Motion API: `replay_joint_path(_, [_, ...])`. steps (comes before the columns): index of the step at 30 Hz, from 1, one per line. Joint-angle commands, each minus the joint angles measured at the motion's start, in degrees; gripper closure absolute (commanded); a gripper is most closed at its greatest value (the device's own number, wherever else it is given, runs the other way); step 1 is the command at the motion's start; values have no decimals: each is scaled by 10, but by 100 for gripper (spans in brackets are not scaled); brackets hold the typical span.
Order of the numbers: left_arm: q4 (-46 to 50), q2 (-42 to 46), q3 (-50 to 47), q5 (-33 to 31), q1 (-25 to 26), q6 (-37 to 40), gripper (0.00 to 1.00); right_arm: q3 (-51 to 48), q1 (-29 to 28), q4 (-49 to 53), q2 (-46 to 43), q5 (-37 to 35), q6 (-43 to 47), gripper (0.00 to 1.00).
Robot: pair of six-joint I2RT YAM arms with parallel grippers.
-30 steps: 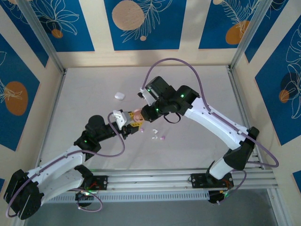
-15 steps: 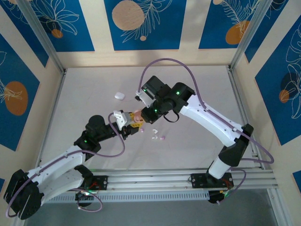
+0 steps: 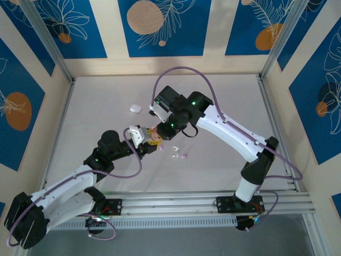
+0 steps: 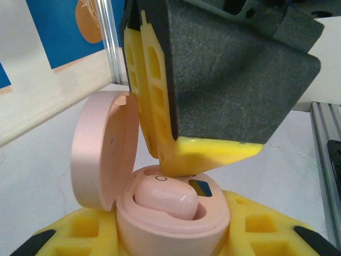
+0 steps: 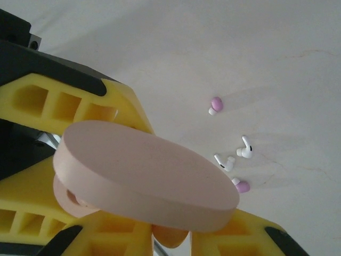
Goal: Insert the wireless bluetooth earbuds into the charging case
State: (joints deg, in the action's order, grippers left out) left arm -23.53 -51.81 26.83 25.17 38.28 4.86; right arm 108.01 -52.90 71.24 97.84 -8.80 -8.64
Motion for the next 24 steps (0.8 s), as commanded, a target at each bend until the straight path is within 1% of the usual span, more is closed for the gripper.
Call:
replay_joint_path(1, [-42,14,25,37,5,8,66,17,-6,22,7,10,23,81])
replay_joint_path(5, [-24,16,30,44,5,26,66,20,-5,41,6,18,36,83])
replay_joint_path(9, [-28,13,33,58,5,26,66,29,-3,54,19,28,46,83])
replay_joint_path(11, [-27,11,34,61,5,25,66,37,-2,62,28,17,45,83])
replay_joint_path(16, [-39,3,33,64,5,14,66,44,1,51,29,24,37,81])
replay_joint_path(18, [-38,2,31,49,5,10,67,47,4,49,22,14,27,82])
replay_joint_path(19, [-33,3,29,35,5,12,67,42,10,44,11,21,22,82])
replay_joint_path(24, [-21,16,6,-51,4,20,67,-16,46,15,-65,88,-8,82])
